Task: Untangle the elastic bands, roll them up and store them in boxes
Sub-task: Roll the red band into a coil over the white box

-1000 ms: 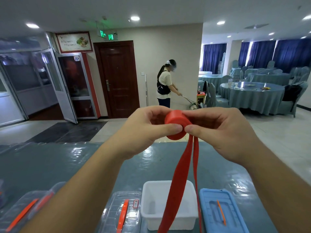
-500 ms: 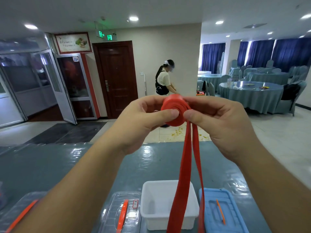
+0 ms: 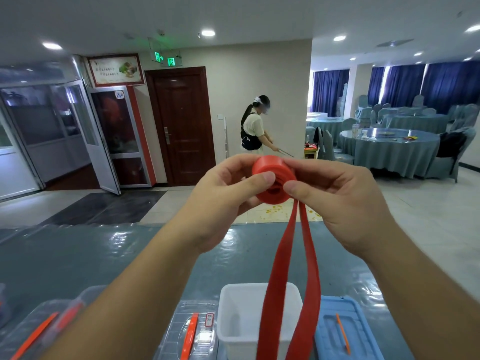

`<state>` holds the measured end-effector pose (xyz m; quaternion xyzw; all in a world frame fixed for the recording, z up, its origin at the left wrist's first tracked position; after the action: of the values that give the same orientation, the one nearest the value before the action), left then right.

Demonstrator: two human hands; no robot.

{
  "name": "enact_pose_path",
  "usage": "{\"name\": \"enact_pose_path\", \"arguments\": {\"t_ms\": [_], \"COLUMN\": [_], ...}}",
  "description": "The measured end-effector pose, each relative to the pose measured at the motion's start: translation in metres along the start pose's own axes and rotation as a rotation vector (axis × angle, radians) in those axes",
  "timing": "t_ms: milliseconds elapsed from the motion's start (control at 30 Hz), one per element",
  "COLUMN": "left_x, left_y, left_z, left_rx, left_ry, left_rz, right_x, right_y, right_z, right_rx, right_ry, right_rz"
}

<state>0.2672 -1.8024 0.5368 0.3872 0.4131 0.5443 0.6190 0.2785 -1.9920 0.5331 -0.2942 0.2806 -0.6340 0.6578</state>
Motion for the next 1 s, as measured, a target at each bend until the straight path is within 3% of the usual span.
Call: {"name": "enact_pose_path", "arguments": {"t_ms": [133, 233, 367, 500, 700, 767, 900, 1000], "left_x": [0.007, 0.006, 0.002, 0.005, 0.002, 0.001, 0.004, 0.006], "left_y": [0.011, 0.015, 0.0, 0.003, 0.002, 0.002, 0.017, 0.019], "left_z": [0.004, 0.003, 0.0, 0.002, 0.001, 0.0, 0.001, 0.0], "left_rx": [-0.094, -0.109, 0.014, -0.057, -0.027, -0.026, -0.079, -0.073], "left_ry": [-0.077, -0.031, -0.027, -0.068, 0.011, 0.003, -0.103, -0.084], "left_rz": [0.387, 0.289, 0.049, 0.332, 0.006, 0.035, 0.357, 0.272], "right_x": [0.001, -0.001, 0.001, -0.003, -0.004, -0.002, -0.003, -0.005], "right_y": [-0.003, -0.005, -0.002, -0.002, -0.003, -0.004, -0.009, -0.008], "right_z": [0.002, 0.002, 0.0, -0.001, -0.003, -0.001, 0.0, -0.001], "right_rx": [-0.006, 0.008, 0.012, -0.01, -0.007, -0.013, -0.016, -0.026], "right_ry": [-0.17, -0.065, 0.014, -0.095, 0.052, 0.042, -0.081, -0.059], "right_rz": [-0.136, -0.041, -0.021, -0.103, 0.083, 0.064, -0.051, 0.025]}}
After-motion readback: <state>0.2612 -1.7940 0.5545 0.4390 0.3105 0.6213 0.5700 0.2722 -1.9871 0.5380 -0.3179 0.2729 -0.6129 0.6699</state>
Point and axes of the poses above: each hand's wrist, its own z-axis towards the middle knuckle, its own x-axis out of the back of the hand, y = z × x, the point moved 4 cm from there along z, towards the middle knuckle, and after that the axes turned 9 degrees about y, right-handed, at the moved point
